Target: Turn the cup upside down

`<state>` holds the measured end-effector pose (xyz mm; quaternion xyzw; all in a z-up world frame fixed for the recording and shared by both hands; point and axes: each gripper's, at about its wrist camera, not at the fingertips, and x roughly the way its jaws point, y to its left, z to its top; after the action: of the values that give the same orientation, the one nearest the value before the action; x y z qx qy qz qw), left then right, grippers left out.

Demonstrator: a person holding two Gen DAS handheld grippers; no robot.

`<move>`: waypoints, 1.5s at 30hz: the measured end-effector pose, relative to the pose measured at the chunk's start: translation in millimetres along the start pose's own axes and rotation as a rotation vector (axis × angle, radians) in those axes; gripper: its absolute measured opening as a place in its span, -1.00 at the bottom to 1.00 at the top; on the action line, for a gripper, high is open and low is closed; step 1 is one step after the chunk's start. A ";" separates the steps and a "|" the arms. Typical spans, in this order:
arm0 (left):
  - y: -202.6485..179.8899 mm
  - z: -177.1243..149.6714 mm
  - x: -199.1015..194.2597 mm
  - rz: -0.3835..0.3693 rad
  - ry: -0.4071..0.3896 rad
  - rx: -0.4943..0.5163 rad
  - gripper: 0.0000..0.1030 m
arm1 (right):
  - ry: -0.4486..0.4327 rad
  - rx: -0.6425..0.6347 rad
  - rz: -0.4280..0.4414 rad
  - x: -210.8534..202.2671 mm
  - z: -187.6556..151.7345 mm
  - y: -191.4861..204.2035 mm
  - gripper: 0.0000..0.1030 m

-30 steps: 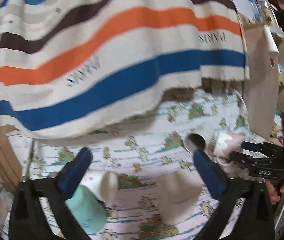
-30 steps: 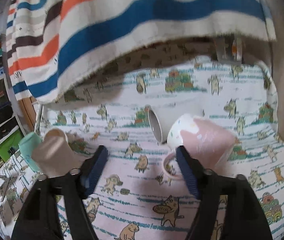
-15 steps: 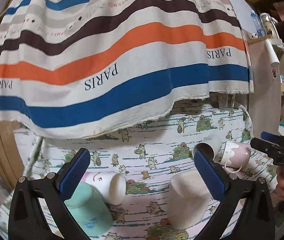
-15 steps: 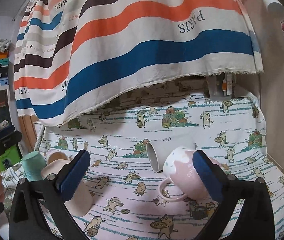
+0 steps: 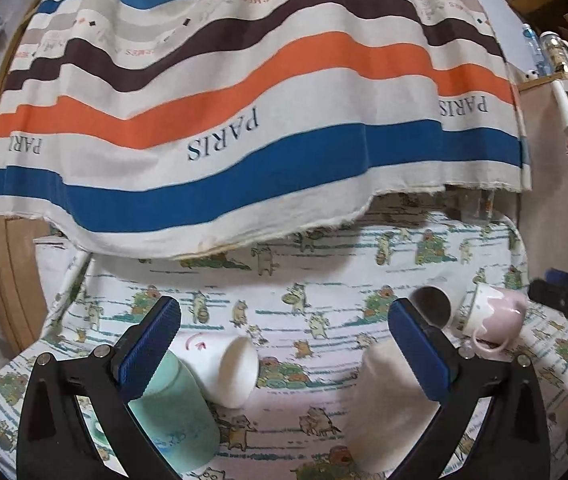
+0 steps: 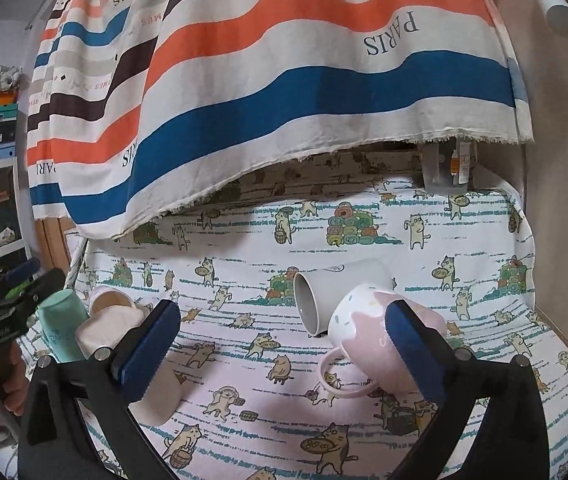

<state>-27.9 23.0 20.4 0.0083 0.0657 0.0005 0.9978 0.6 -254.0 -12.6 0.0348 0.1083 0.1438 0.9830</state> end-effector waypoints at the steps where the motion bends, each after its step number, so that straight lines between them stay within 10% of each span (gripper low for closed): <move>1: 0.2 1.9 1.0 0.014 -0.002 -0.004 1.00 | 0.002 -0.002 0.000 0.4 -0.5 0.6 0.99; 28: 13.4 -22.0 15.6 0.020 0.128 -0.037 1.00 | 0.051 -0.008 -0.008 9.7 -6.3 1.8 0.99; 45: 3.5 -38.7 51.3 -0.108 0.411 -0.035 0.99 | 0.133 -0.050 0.079 25.7 -12.3 16.9 0.99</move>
<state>17.9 27.3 -24.6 -0.0127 0.2680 -0.0500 0.9620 17.2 -229.9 -28.1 0.0047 0.1684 0.1870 0.9678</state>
